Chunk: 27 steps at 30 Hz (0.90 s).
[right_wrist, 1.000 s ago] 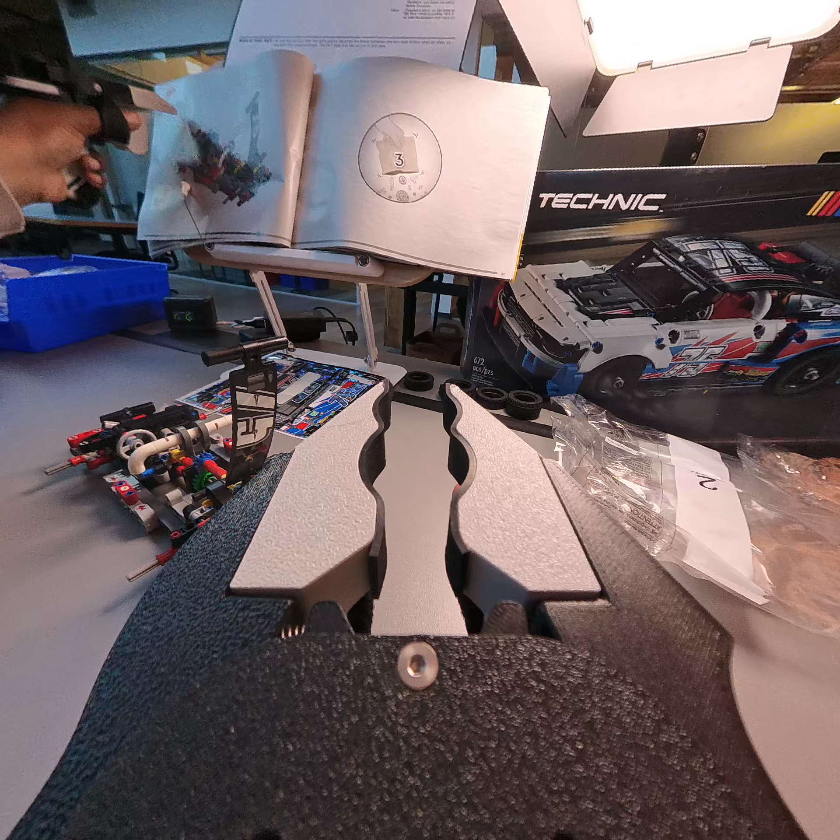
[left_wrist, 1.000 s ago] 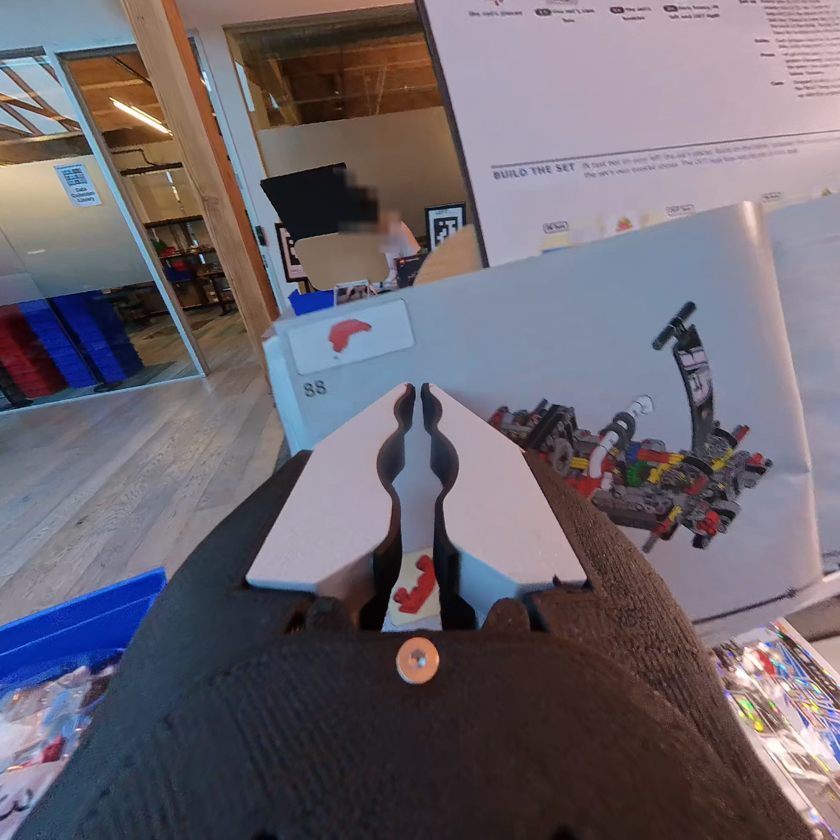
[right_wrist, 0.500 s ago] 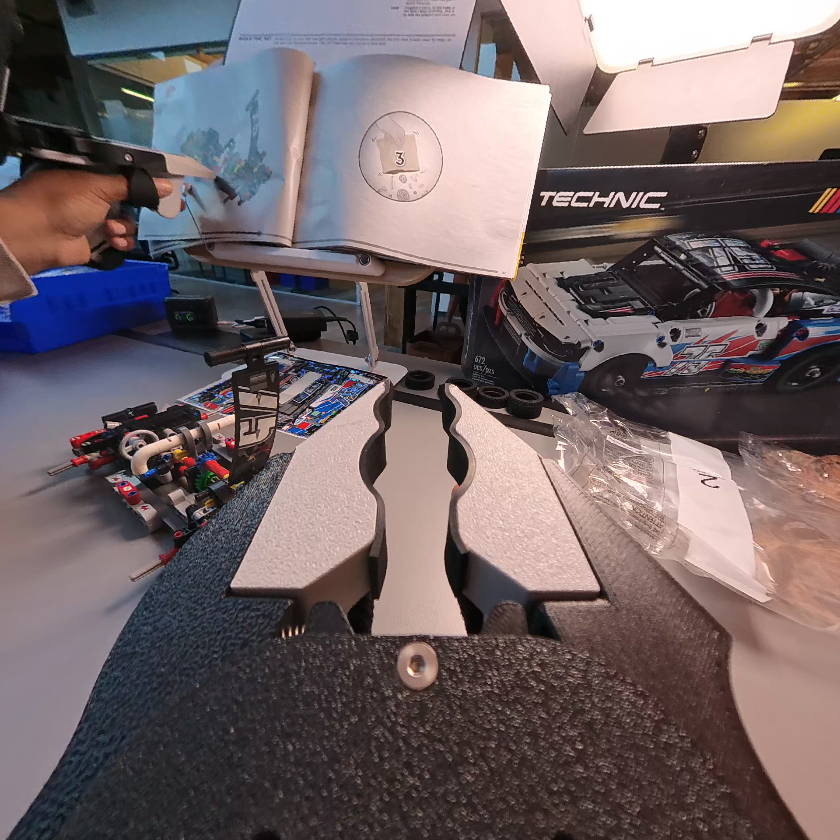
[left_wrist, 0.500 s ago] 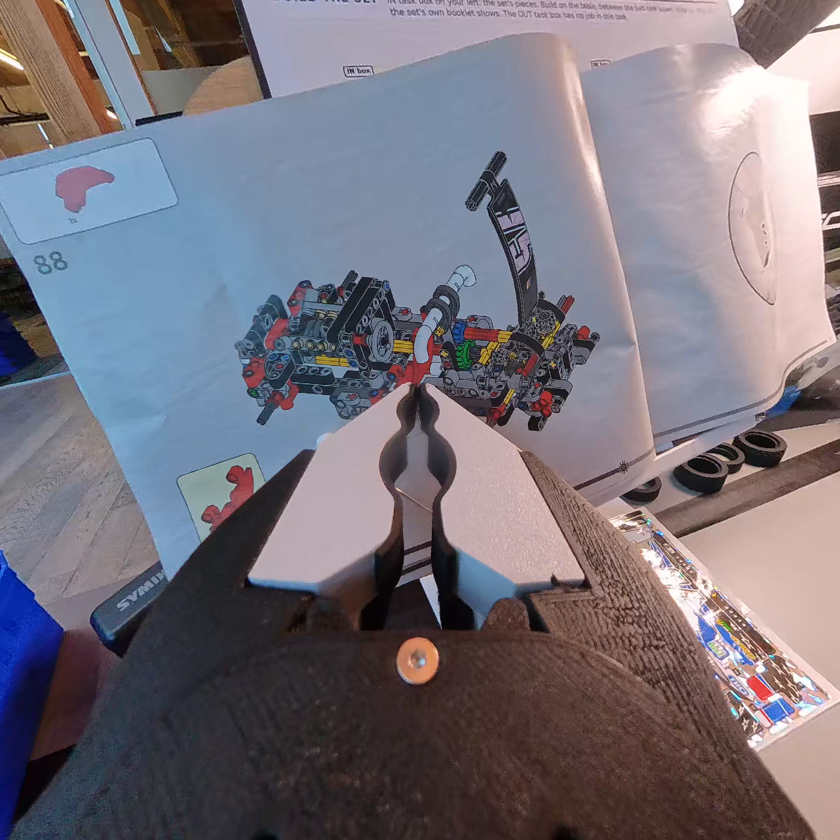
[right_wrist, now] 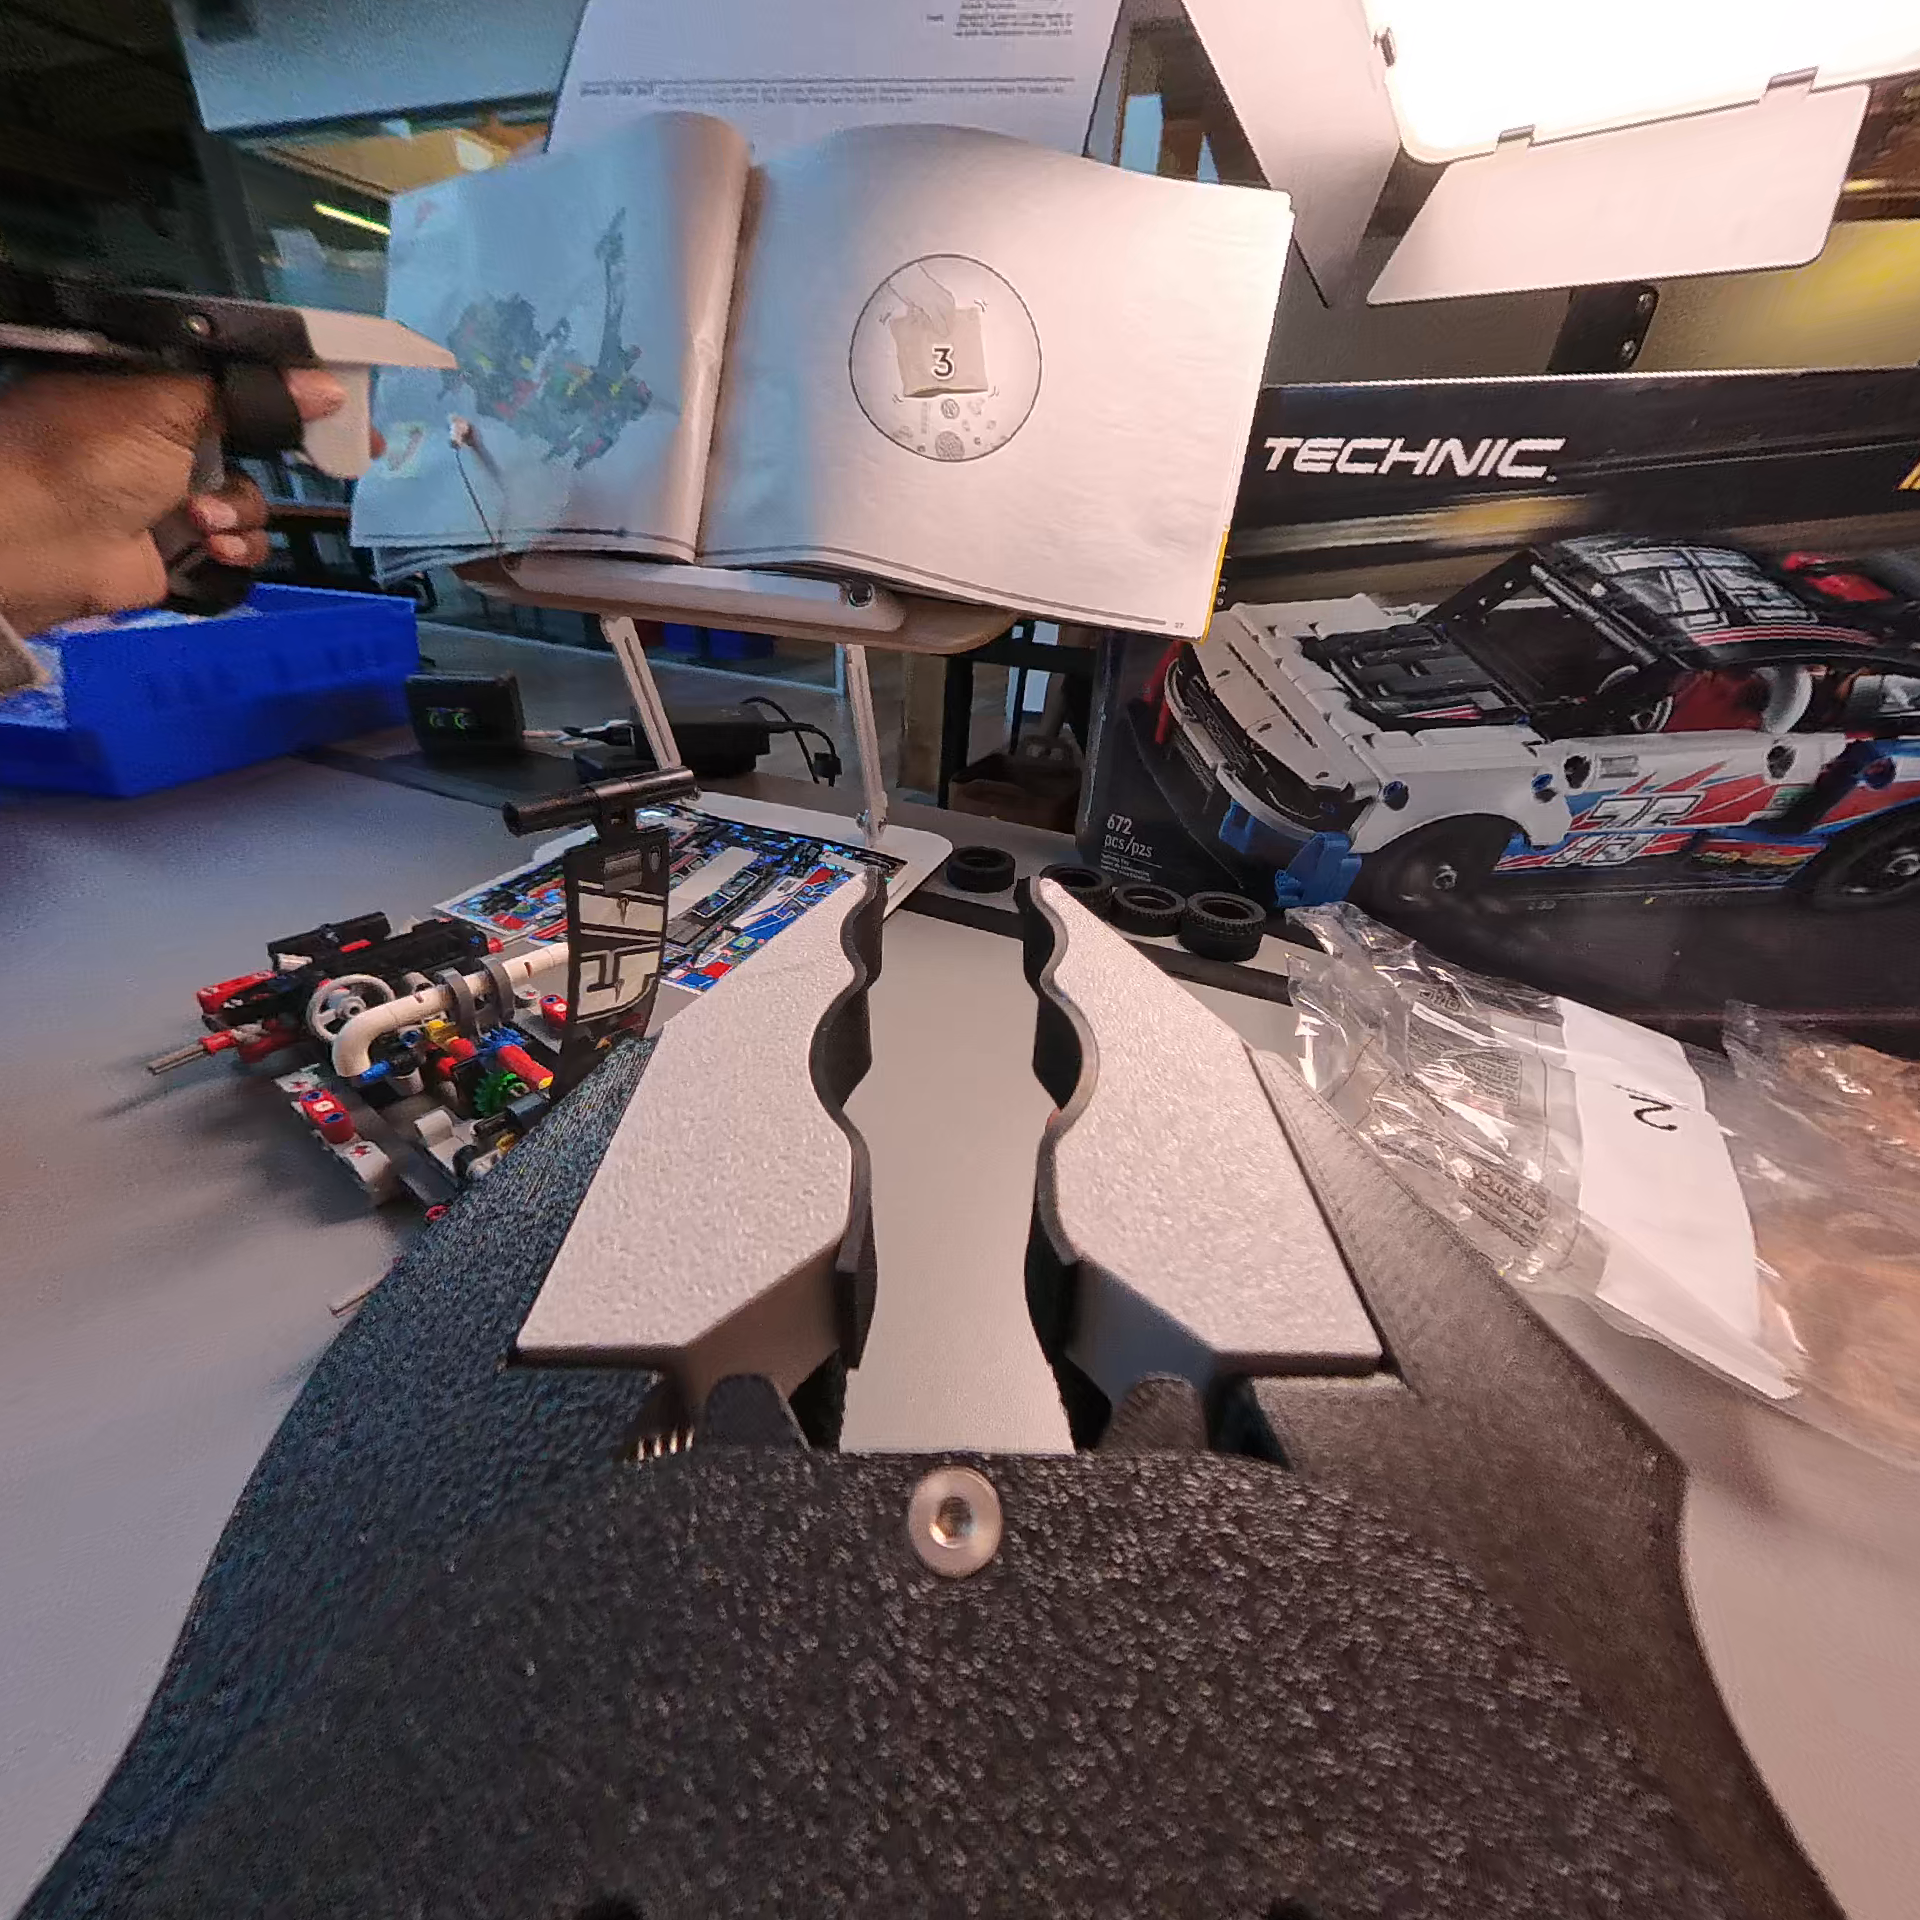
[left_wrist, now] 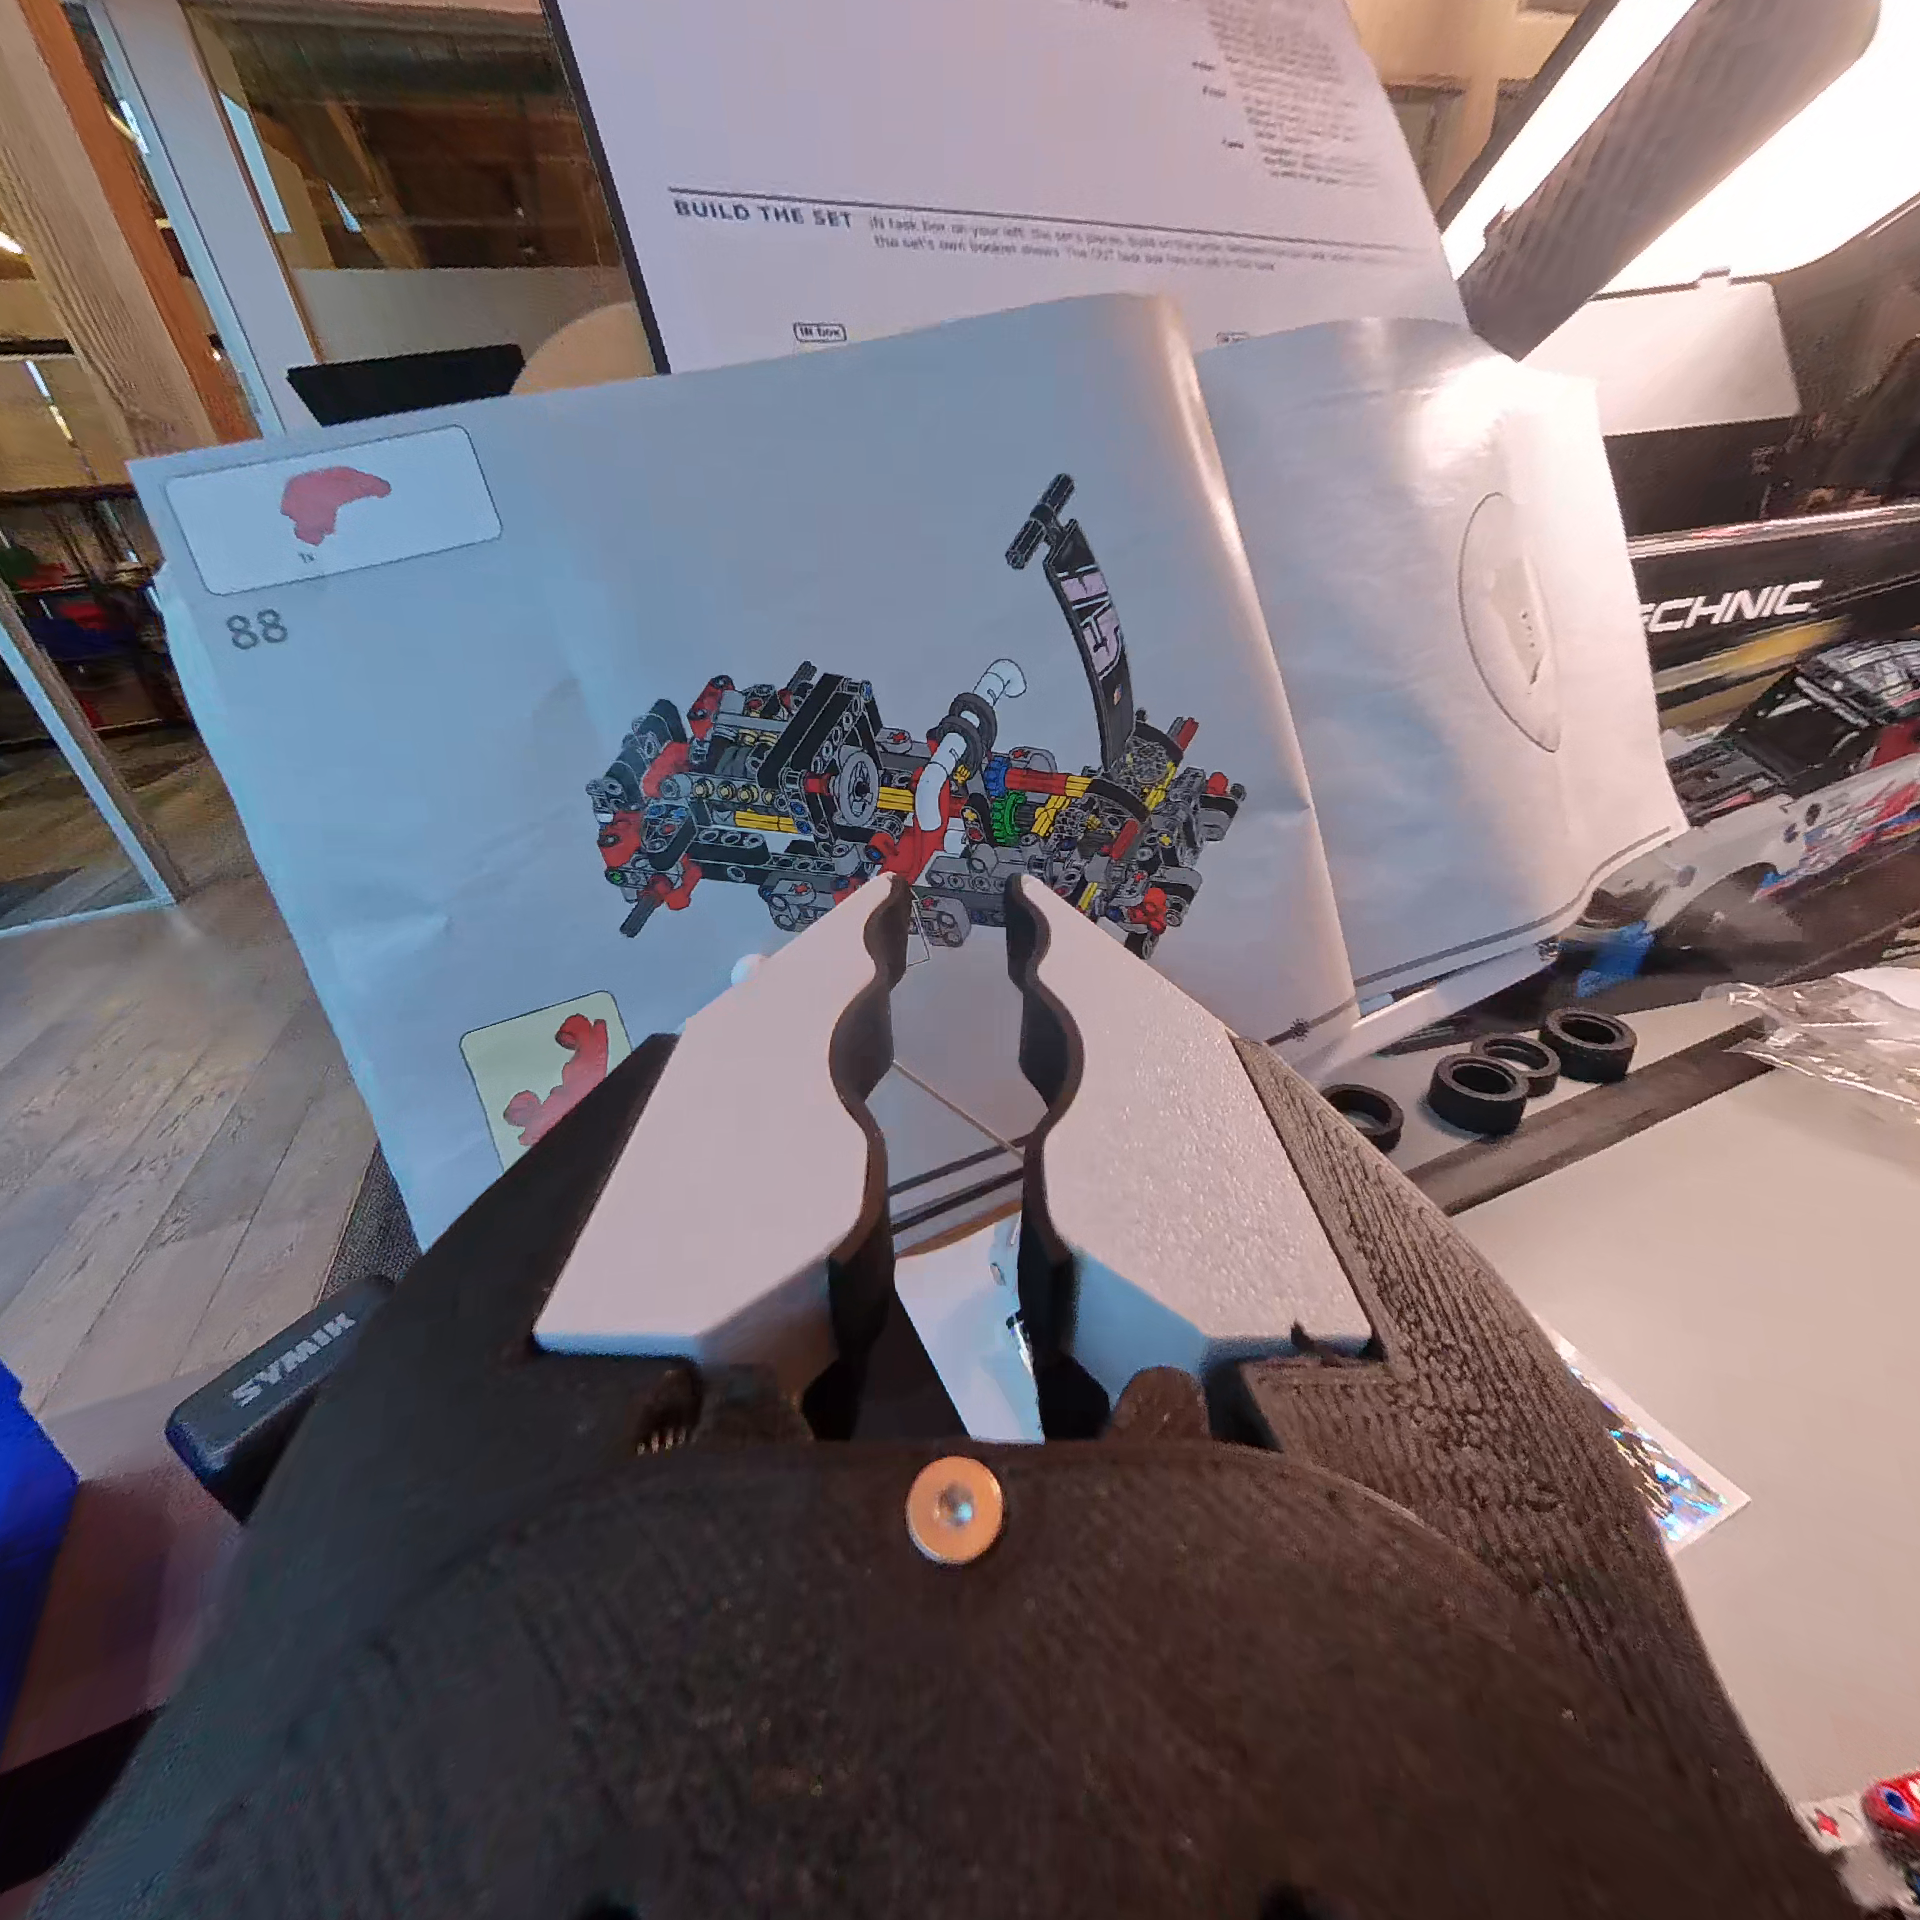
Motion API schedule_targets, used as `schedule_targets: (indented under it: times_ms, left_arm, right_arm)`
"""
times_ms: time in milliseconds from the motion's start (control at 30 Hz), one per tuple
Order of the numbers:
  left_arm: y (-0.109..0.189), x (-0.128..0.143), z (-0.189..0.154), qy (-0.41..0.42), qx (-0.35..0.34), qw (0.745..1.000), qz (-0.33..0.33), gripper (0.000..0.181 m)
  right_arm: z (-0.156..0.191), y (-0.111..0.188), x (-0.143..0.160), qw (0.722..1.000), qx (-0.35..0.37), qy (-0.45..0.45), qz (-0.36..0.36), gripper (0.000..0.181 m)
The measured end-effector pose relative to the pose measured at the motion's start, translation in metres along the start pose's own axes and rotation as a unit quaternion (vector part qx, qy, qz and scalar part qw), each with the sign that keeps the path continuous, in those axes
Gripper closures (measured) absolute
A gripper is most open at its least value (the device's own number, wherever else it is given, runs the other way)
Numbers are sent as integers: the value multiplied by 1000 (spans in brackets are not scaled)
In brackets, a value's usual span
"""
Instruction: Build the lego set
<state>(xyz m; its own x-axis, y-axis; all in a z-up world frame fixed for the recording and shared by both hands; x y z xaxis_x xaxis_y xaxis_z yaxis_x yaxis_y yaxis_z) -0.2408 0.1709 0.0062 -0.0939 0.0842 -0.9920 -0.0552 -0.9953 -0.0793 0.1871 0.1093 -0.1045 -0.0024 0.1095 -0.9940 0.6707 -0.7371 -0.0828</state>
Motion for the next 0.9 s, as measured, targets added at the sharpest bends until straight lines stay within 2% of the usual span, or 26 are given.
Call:
schedule_targets:
  times_ms: [100, 233, 400, 533, 733, 833, 900]
  left_arm:
    - [27, -9, -7, 8, 9, 1000, -21, 167]
    - [78, -18, -21, 25, 39, 998, -47, 181]
    - [145, -25, -17, 10, 54, 998, -29, 181]
    - [198, -15, 12, -18, 45, 998, 40, 181]
    - [257, 25, 80, -62, 3, 981, 184, 181]
    - [280, 55, 116, -99, -16, 957, 273, 181]
    - [293, 77, 133, -96, -6, 936, 340, 175]
  right_arm:
    - [1, 1, -1, 1000, 13, 25, 5, 160]
    - [0, 5, -8, 999, 32, 25, 2, 181]
    - [7, 9, -22, 999, 21, 27, -13, 181]
    - [24, 11, -32, 998, -8, 58, -14, 181]
    - [58, 3, -32, 995, -93, 43, 5, 181]
    - [90, -1, -27, 985, -167, 25, 41, 181]
    - [116, 0, -19, 972, -220, 30, 72, 181]
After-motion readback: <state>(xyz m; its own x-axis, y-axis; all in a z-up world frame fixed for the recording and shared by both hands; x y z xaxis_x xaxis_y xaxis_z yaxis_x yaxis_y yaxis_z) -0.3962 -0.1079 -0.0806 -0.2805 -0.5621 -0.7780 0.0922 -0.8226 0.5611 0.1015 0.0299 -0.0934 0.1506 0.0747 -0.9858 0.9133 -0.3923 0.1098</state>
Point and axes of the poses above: each gripper's, where its closed fingertips meet, y back along the fingers, x out of its underside, z = x × y across the jaws, the point moved 4 cm from there along y, back along the fingers
